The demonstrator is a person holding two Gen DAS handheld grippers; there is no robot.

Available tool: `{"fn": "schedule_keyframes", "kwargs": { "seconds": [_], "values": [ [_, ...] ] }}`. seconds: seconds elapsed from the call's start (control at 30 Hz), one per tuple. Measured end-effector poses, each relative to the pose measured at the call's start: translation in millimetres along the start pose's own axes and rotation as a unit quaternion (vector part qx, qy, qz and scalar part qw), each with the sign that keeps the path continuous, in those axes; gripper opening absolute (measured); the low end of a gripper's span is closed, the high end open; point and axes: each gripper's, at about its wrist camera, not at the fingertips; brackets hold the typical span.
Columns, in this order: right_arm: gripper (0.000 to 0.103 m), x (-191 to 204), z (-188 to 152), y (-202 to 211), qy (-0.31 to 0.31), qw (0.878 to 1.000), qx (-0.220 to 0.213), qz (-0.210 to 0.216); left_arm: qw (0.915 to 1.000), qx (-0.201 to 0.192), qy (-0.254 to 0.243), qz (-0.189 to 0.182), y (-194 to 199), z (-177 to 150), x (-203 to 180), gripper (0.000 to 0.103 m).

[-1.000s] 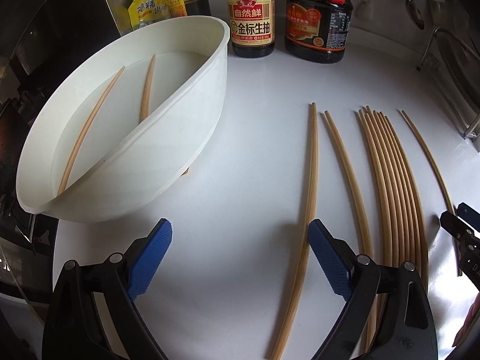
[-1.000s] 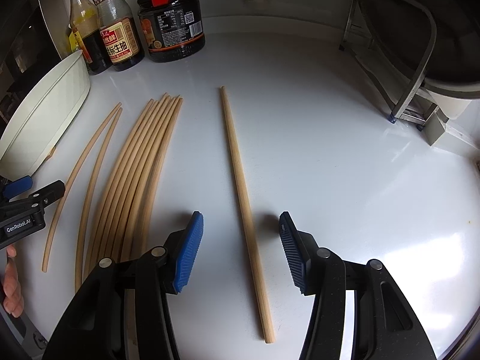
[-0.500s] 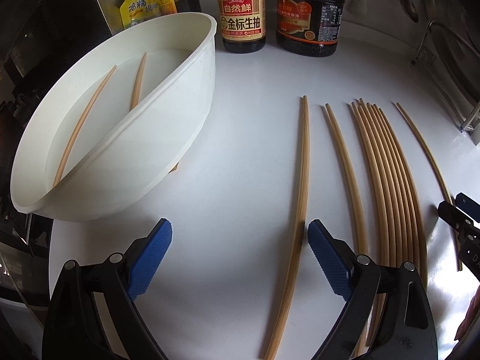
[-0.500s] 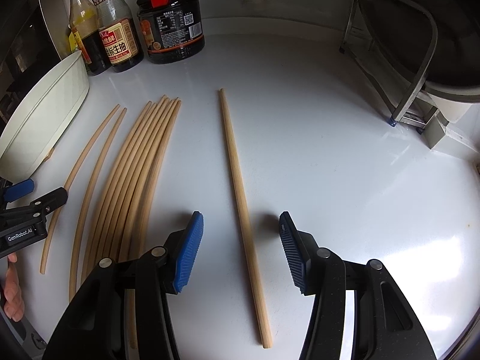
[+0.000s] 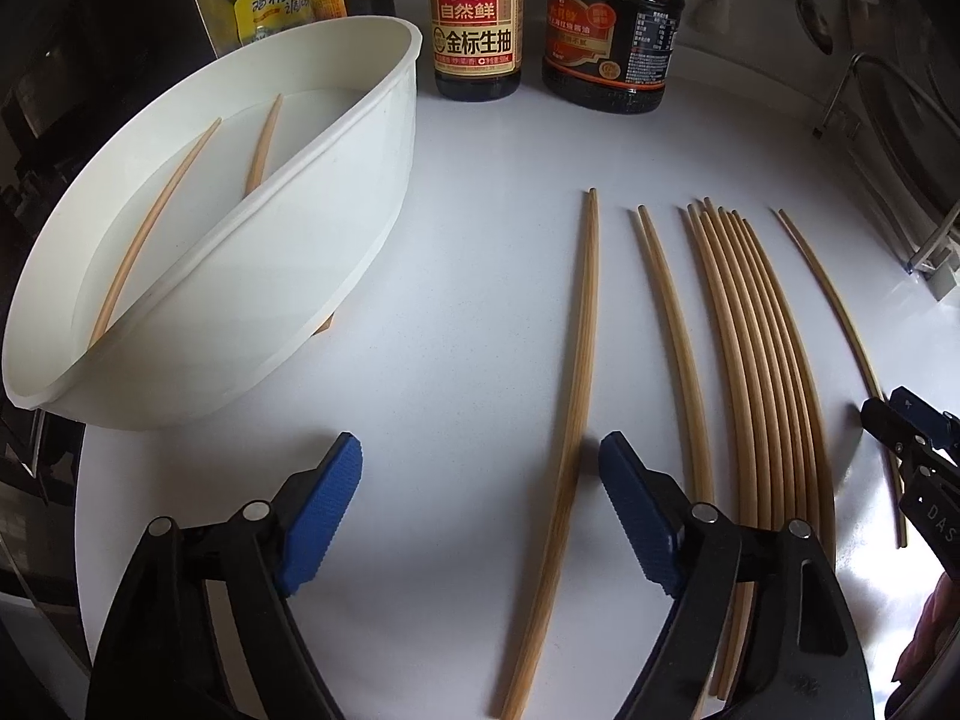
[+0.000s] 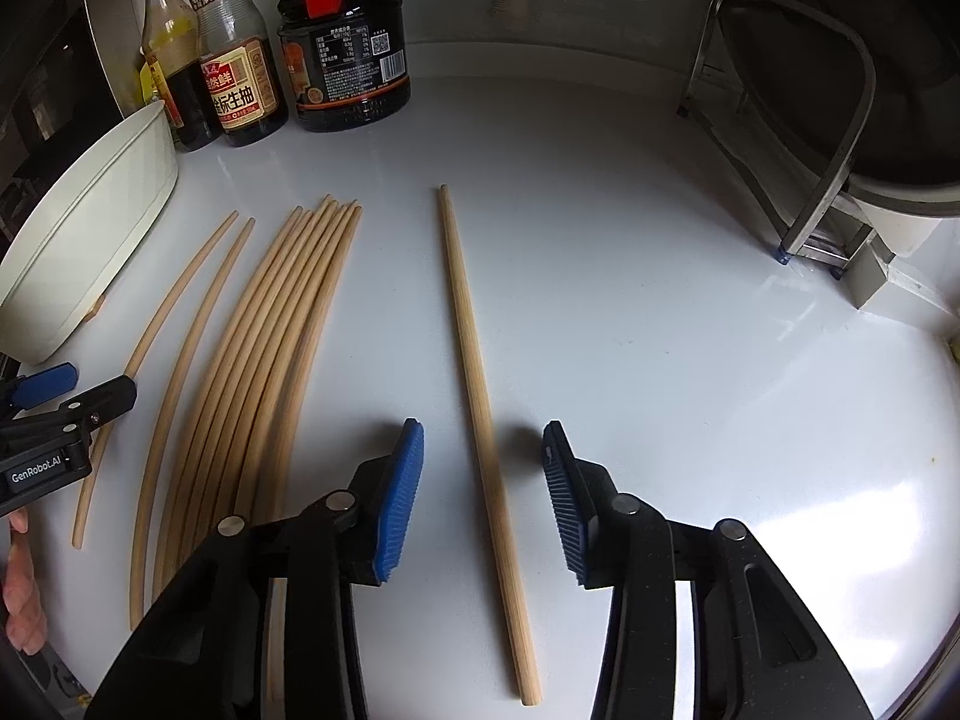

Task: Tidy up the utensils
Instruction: 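Close the right gripper on a chopstick while the left gripper grasps another, then carry both held chopsticks over the basin and lower them into the water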

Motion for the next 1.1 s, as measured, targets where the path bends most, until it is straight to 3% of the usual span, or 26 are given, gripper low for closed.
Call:
{"fn": "schedule_keyframes", "kwargs": {
  "seconds": [0.03, 0.17, 0.27, 0.53, 0.7, 0.9, 1.1],
  "values": [
    [0.028, 1, 0, 1, 0.002, 1.000, 0.000, 0.001, 1.0000, -0.001, -0.004, -0.003, 1, 0, -3, 0.067],
    [0.007, 6, 3, 1, 0.010, 1.000, 0.002, 0.001, 0.9996, -0.006, -0.024, -0.015, 6, 0, -15, 0.033],
    [0.007, 8, 3, 2, 0.016, 1.000, 0.004, 0.000, 0.9991, -0.004, -0.040, -0.017, 7, 1, -23, 0.009],
    [0.006, 4, 4, 3, -0.009, 1.000, 0.010, 0.022, 0.9988, 0.022, -0.021, -0.039, 8, 4, -16, 0.007],
    [0.006, 5, 12, 19, -0.014, 1.000, -0.002, 0.026, 0.9976, 0.018, -0.024, -0.062, 24, 9, -21, 0.007],
    [0.006, 20, 33, 47, -0.013, 0.999, -0.022, 0.032, 0.9959, -0.017, -0.026, -0.085, 62, 32, -14, 0.007],
    [0.006, 55, 65, 71, 0.004, 0.997, -0.051, 0.050, 0.9937, -0.069, -0.004, -0.088, 99, 64, 26, 0.007]
  ]
}}
Point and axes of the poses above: each gripper's, at about its wrist camera, not at the fingertips, and y roughly against the way its jaws point, x to its left, z to its top, and after that the axes turned 3 degrees about -x, right-handed
